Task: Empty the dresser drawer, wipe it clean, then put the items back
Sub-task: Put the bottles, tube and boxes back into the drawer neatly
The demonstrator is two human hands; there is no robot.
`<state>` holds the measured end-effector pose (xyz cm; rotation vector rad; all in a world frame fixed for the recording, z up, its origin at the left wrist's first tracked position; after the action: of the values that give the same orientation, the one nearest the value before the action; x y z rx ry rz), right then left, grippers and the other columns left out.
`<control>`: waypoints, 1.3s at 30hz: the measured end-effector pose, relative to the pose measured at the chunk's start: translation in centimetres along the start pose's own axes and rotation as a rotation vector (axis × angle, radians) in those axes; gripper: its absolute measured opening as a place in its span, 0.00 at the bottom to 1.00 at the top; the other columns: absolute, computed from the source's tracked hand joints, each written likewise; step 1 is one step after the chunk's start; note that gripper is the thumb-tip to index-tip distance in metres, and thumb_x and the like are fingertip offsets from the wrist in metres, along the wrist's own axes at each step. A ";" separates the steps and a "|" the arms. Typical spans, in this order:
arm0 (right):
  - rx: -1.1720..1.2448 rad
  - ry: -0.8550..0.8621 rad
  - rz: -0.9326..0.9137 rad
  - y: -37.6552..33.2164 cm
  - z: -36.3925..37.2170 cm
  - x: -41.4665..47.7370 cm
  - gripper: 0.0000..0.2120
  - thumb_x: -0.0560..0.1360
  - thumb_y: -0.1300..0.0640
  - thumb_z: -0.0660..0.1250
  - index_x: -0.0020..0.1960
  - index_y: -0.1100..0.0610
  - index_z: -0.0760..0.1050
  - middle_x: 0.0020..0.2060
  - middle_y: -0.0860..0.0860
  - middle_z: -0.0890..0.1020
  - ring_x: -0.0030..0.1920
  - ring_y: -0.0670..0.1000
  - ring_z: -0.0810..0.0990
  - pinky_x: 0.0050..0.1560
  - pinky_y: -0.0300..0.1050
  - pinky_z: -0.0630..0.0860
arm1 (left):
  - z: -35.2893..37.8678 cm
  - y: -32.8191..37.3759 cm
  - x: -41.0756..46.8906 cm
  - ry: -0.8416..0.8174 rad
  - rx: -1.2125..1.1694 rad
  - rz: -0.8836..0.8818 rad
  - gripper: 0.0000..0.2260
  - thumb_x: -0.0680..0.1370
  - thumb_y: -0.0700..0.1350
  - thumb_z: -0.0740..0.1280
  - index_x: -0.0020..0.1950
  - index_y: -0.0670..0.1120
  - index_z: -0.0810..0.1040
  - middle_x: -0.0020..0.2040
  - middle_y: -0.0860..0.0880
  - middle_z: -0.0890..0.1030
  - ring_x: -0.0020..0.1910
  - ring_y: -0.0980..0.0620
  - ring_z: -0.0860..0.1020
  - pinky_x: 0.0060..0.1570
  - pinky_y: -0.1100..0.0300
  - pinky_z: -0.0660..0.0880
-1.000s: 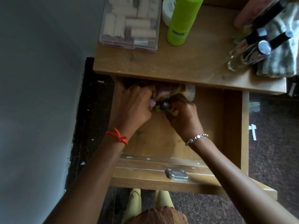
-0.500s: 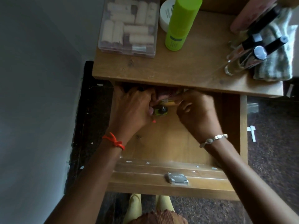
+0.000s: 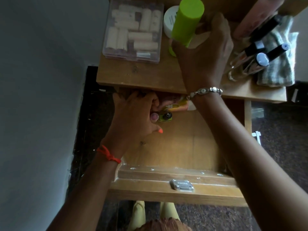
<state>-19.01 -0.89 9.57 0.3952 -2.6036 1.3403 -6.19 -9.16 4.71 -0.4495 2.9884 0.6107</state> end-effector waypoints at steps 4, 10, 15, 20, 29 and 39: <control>0.009 0.070 -0.041 -1.6 -0.7 0.8 0.19 0.62 0.55 0.74 0.49 0.63 0.76 0.46 0.52 0.82 0.44 0.46 0.76 0.36 0.21 0.64 | -0.2 -0.3 -0.5 -0.056 -0.056 -0.028 0.29 0.56 0.60 0.77 0.51 0.51 0.72 0.53 0.53 0.76 0.56 0.50 0.71 0.55 0.51 0.59; 0.127 0.037 -0.023 -0.7 -4.3 -2.2 0.19 0.60 0.55 0.75 0.47 0.58 0.74 0.39 0.47 0.79 0.35 0.46 0.78 0.34 0.38 0.75 | -1.1 -0.9 -1.4 -0.047 -0.346 -0.049 0.25 0.57 0.53 0.79 0.47 0.47 0.74 0.47 0.54 0.76 0.47 0.53 0.75 0.48 0.57 0.71; 0.245 -0.300 0.001 0.0 -7.5 -8.3 0.19 0.63 0.57 0.74 0.50 0.57 0.71 0.40 0.46 0.80 0.37 0.43 0.80 0.36 0.39 0.79 | -2.8 -1.6 -4.1 -0.075 -0.596 -0.095 0.13 0.63 0.40 0.77 0.41 0.47 0.75 0.39 0.53 0.78 0.39 0.54 0.77 0.38 0.64 0.76; 0.244 -0.764 0.024 2.1 -4.2 -14.4 0.21 0.61 0.59 0.76 0.51 0.54 0.72 0.43 0.46 0.79 0.41 0.43 0.79 0.37 0.39 0.80 | -3.2 -3.0 -6.7 -0.029 -0.652 -0.134 0.11 0.66 0.38 0.75 0.39 0.49 0.76 0.38 0.52 0.80 0.38 0.54 0.78 0.35 0.72 0.74; 0.149 -0.922 -0.081 3.4 3.4 -17.0 0.19 0.64 0.66 0.76 0.54 0.64 0.76 0.45 0.58 0.83 0.42 0.54 0.82 0.41 0.54 0.81 | -1.9 -4.1 -7.7 0.003 -0.706 -0.202 0.13 0.68 0.36 0.73 0.40 0.53 0.75 0.40 0.54 0.80 0.40 0.56 0.80 0.36 0.67 0.77; 0.089 -0.916 -0.079 2.8 3.3 -17.8 0.21 0.62 0.67 0.77 0.52 0.66 0.76 0.47 0.60 0.81 0.41 0.59 0.82 0.40 0.46 0.78 | -2.3 -4.7 -8.0 0.016 -0.725 -0.208 0.13 0.68 0.35 0.73 0.40 0.54 0.77 0.42 0.54 0.81 0.42 0.58 0.80 0.38 0.65 0.79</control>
<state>-3.18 0.60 0.47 1.3912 -3.1333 1.4834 2.79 -11.99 5.98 -0.7780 2.5834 1.6557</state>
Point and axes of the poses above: each hand's wrist, its own x-axis towards the middle knuckle, its own z-axis out of the palm, y = z × x, the point moved 5 cm from there along x, towards the middle knuckle
